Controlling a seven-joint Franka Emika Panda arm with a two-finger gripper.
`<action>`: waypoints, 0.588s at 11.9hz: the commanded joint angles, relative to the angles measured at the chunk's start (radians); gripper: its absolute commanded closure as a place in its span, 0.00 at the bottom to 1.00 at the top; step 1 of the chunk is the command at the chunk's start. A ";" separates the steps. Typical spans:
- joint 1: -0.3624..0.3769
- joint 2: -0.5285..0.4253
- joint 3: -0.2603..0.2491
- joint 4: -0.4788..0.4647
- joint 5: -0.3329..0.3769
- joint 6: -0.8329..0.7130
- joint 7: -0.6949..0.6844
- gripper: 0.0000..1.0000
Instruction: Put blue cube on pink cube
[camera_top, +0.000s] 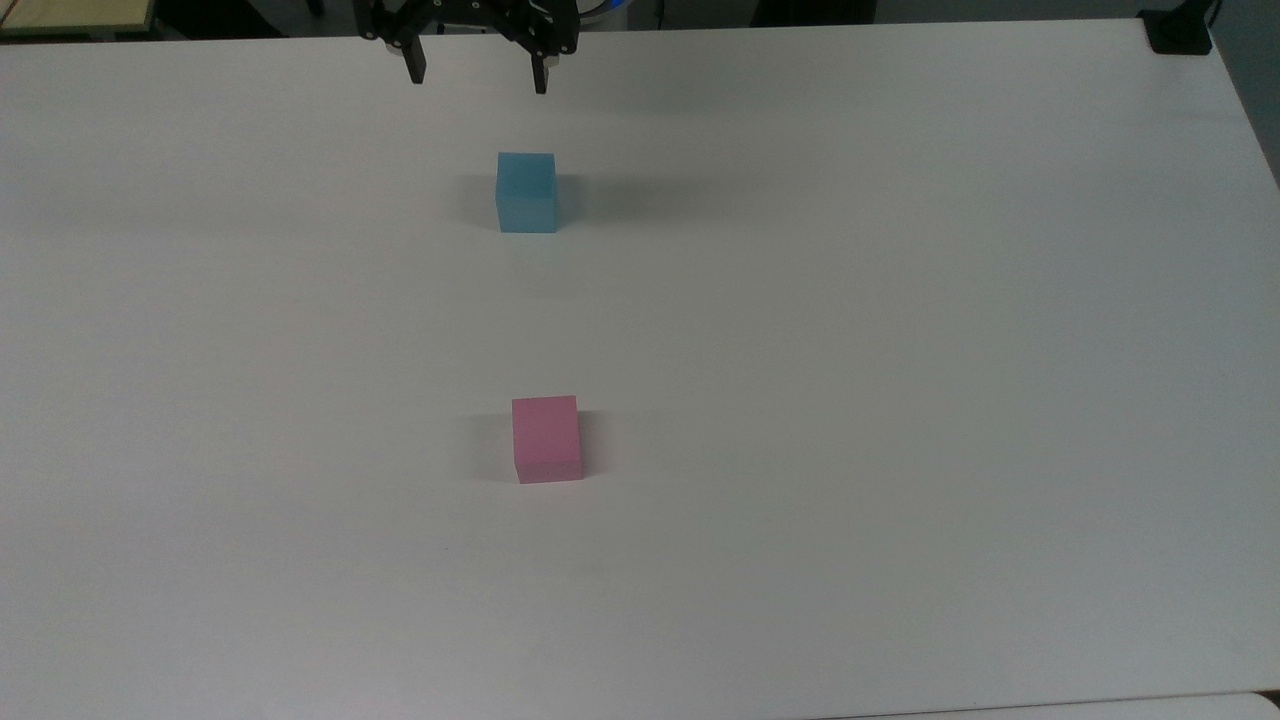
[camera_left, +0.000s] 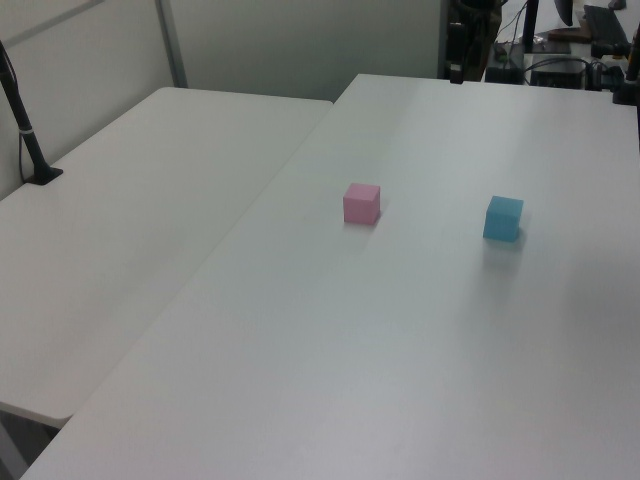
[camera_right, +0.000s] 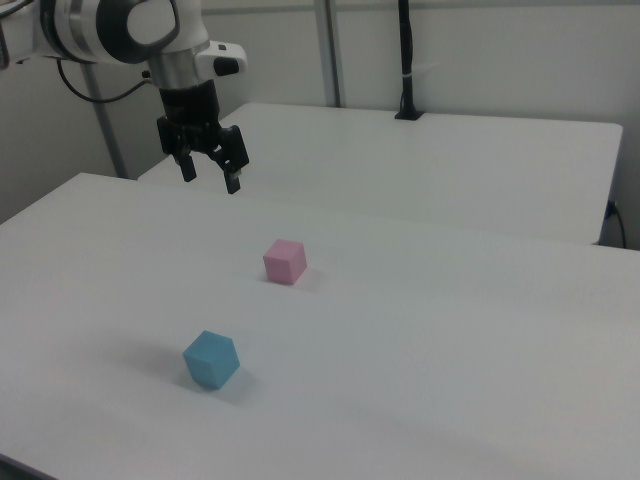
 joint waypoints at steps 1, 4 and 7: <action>0.008 -0.006 -0.006 -0.001 -0.019 -0.020 -0.002 0.00; 0.008 -0.006 -0.006 -0.001 -0.019 -0.020 -0.002 0.00; 0.008 -0.008 -0.006 0.001 -0.019 -0.020 -0.002 0.00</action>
